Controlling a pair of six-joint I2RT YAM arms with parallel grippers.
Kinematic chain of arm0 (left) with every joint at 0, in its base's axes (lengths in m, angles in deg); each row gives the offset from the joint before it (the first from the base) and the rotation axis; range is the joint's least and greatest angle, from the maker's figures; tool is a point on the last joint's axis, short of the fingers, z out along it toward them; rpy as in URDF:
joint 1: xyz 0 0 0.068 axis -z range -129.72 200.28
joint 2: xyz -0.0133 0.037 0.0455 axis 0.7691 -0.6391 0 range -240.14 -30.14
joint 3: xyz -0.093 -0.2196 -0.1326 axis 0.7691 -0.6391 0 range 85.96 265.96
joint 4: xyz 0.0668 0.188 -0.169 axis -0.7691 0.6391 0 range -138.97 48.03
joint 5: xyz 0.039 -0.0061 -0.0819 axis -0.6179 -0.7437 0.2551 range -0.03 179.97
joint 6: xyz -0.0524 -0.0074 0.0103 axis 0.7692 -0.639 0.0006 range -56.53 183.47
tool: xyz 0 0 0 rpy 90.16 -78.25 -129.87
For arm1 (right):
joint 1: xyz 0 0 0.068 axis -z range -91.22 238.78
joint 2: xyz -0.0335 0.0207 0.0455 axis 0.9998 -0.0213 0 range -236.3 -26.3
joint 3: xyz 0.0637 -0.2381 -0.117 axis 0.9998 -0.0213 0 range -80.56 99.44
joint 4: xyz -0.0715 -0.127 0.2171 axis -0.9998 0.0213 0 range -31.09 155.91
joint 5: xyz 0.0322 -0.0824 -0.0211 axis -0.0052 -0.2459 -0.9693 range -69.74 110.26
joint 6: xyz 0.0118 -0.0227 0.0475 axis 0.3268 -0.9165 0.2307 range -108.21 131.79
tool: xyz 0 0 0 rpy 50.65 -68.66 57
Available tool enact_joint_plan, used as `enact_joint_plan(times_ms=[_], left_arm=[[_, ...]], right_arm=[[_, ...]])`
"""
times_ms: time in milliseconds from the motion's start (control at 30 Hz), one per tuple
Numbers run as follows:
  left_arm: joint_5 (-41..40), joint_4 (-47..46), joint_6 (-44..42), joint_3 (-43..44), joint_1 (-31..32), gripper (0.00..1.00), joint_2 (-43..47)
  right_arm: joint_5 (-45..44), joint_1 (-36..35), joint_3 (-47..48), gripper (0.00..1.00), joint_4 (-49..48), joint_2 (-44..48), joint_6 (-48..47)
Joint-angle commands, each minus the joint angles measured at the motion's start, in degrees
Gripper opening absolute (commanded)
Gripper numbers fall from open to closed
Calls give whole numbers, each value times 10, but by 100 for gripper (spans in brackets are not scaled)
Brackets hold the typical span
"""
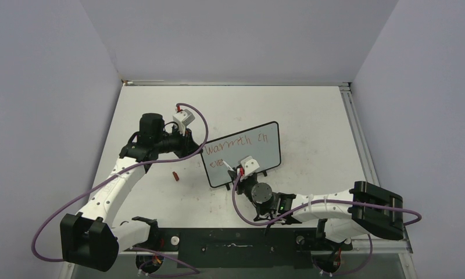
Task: Write a sentence on the whiteboard
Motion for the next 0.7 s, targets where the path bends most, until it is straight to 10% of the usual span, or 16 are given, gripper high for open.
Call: enact_joint_plan(times_ms=[0, 667], left_arm=[[-17, 24, -11, -3, -2, 0, 1], [-18, 24, -11, -3, -3, 0, 0]], right_arm=[[-33, 2, -10, 5, 7, 1, 20], [-31, -4, -14, 5, -19, 18, 15]])
